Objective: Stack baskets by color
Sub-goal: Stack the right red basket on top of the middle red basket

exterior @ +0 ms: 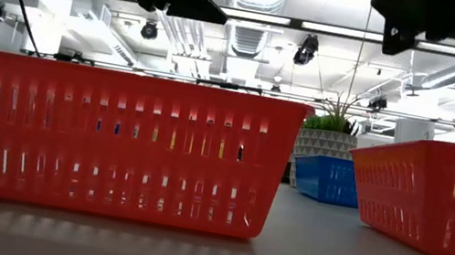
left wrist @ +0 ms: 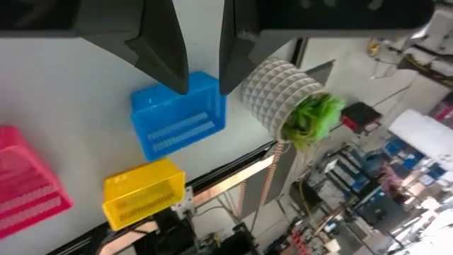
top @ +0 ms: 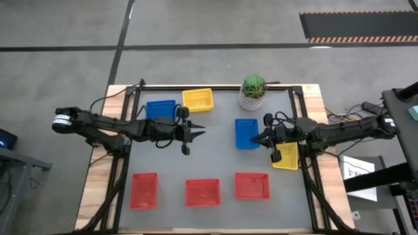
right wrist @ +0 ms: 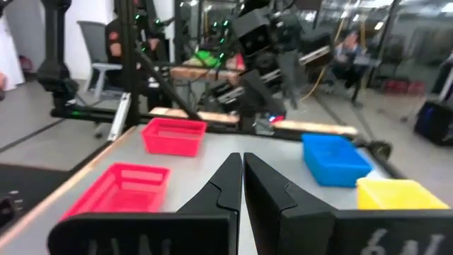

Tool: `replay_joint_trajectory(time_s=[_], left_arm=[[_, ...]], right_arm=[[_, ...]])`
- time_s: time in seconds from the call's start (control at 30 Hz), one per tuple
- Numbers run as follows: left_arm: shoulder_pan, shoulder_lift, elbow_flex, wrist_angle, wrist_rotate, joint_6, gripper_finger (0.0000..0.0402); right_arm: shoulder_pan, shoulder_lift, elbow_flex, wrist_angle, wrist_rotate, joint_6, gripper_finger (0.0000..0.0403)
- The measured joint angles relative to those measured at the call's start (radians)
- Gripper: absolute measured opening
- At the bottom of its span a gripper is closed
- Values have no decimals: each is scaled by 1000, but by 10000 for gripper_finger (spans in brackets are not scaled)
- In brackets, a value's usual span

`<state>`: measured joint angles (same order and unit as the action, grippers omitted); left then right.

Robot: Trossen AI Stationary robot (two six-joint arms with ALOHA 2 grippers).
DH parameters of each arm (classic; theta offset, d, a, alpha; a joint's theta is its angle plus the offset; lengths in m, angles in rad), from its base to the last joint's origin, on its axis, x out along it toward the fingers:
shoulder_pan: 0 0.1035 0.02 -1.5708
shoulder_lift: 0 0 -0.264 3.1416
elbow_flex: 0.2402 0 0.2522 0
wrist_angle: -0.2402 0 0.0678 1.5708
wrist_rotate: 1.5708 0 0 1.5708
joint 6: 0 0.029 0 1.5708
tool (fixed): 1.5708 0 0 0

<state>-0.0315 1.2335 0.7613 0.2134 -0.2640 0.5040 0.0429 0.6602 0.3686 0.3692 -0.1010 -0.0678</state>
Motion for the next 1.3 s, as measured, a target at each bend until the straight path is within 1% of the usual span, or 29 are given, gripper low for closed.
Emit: replay_joint_trajectory(time_s=[0.1,0.2,0.47,0.6,0.9,1.03,1.3], left_arm=[[1,1,0,-4,-5,1,63],[1,1,-7,-5,-5,0,63],[0,-8,-35,-8,-4,-53,63],[-2,-8,-35,-12,-4,-64,63],[-2,-9,-35,-12,-4,-79,63],[-2,-9,-27,-11,-3,-79,63],[-2,-10,-27,-4,-3,-79,63]], right_arm=[[31,40,75,-101,23,40,9],[65,90,152,-237,50,93,9],[143,222,353,-642,76,346,9],[198,291,435,-808,104,455,9],[343,477,608,-1045,153,584,9],[380,569,703,-1136,157,621,9],[433,746,901,-1315,156,638,9]])
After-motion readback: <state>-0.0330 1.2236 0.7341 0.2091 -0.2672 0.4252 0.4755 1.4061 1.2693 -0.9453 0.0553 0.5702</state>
